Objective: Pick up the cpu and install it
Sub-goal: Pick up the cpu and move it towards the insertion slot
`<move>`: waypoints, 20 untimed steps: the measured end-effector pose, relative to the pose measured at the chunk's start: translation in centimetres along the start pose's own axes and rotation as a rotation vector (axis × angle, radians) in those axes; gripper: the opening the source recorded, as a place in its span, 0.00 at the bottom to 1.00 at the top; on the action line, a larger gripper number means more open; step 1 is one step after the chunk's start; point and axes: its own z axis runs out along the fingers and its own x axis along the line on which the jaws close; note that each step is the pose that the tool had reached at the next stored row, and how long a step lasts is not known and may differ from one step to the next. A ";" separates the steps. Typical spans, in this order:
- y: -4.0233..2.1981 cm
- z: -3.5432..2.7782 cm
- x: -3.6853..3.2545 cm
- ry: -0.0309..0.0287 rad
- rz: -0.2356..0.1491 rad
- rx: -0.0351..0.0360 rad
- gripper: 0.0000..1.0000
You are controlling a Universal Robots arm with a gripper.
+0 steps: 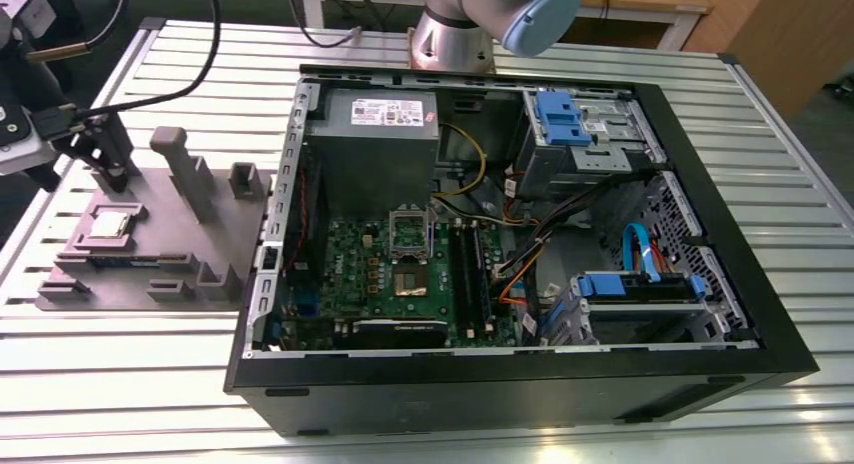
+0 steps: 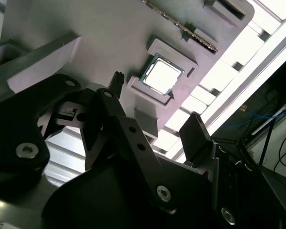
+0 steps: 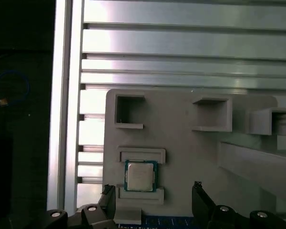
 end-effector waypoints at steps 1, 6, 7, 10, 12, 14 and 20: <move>-0.01 0.18 0.00 0.0001 0.000 0.0001 0.74; -0.04 0.85 0.01 0.0013 0.000 0.0001 0.74; -0.04 0.85 0.01 0.0014 0.000 0.0002 0.74; -0.04 0.87 0.01 0.0013 0.000 0.0001 0.74; -0.04 0.87 0.01 0.0013 0.000 0.0000 0.74; -0.04 0.87 0.01 0.0012 0.000 0.0001 0.74; -0.04 0.90 0.01 0.0012 0.000 0.0000 0.74</move>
